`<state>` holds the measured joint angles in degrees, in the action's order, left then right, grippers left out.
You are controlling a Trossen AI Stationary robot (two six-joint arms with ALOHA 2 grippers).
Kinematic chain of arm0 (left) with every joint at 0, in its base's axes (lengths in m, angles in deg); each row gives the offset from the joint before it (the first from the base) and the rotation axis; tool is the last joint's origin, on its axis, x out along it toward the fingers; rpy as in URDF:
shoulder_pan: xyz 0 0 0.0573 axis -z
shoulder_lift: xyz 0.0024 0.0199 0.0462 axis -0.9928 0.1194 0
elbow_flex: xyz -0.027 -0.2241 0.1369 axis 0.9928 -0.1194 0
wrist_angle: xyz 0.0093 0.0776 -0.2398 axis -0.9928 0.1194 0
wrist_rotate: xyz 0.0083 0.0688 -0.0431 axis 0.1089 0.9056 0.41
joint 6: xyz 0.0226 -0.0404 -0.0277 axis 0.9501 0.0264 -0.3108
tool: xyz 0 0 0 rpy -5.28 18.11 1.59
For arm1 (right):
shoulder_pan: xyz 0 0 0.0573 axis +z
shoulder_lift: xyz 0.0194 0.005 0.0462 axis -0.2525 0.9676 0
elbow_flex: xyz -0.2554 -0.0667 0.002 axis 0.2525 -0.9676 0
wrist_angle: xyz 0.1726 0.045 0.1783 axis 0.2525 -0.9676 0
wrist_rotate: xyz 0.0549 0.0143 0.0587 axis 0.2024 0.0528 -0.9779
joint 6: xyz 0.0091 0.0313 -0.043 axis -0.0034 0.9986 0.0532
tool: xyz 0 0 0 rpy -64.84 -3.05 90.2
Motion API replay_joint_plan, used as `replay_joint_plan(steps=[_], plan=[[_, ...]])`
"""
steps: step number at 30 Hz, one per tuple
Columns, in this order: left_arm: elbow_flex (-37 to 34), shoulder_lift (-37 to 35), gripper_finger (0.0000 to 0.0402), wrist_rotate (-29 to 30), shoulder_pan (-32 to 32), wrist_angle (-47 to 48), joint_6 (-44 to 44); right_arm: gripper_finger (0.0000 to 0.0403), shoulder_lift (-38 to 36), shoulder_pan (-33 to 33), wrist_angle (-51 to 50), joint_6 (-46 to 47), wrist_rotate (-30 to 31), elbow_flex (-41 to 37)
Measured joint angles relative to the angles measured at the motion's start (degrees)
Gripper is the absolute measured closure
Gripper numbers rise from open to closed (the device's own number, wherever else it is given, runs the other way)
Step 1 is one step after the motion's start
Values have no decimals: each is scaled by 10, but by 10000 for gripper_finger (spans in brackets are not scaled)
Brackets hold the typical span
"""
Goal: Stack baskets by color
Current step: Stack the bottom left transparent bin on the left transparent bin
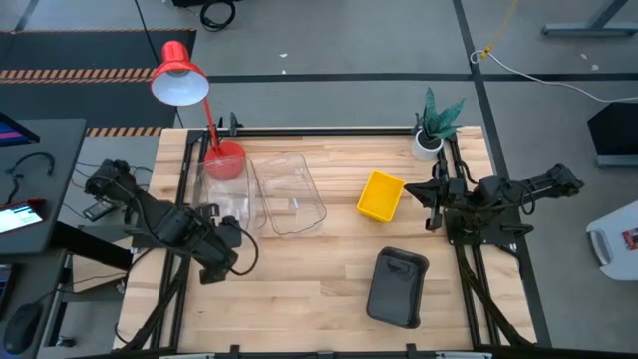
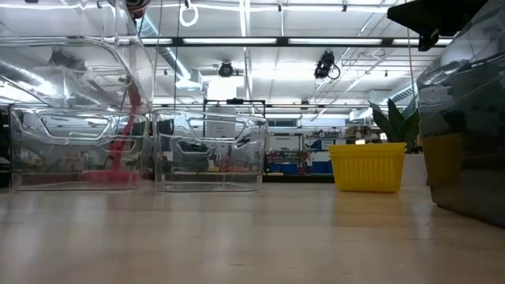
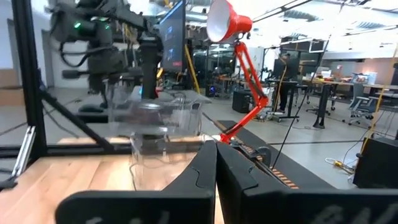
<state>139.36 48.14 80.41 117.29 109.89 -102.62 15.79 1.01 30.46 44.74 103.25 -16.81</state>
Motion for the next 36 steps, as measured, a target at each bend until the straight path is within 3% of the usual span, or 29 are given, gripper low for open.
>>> replay_joint_plan(steps=[11, 21, 29, 36], plan=[[-77, -66, 394, 17, -45, -26, 48, 401, -67, -94, -58, 9, -85, -14], [-84, -71, 394, 21, -81, -29, 97, 402, -156, -188, -62, 53, -202, -82], [-84, -70, 394, 15, -94, -29, 66, 402, -159, -243, -57, 90, -242, -104], [-84, -63, 394, 16, -103, -32, 51, 401, -159, -250, -27, 102, -296, -105]])
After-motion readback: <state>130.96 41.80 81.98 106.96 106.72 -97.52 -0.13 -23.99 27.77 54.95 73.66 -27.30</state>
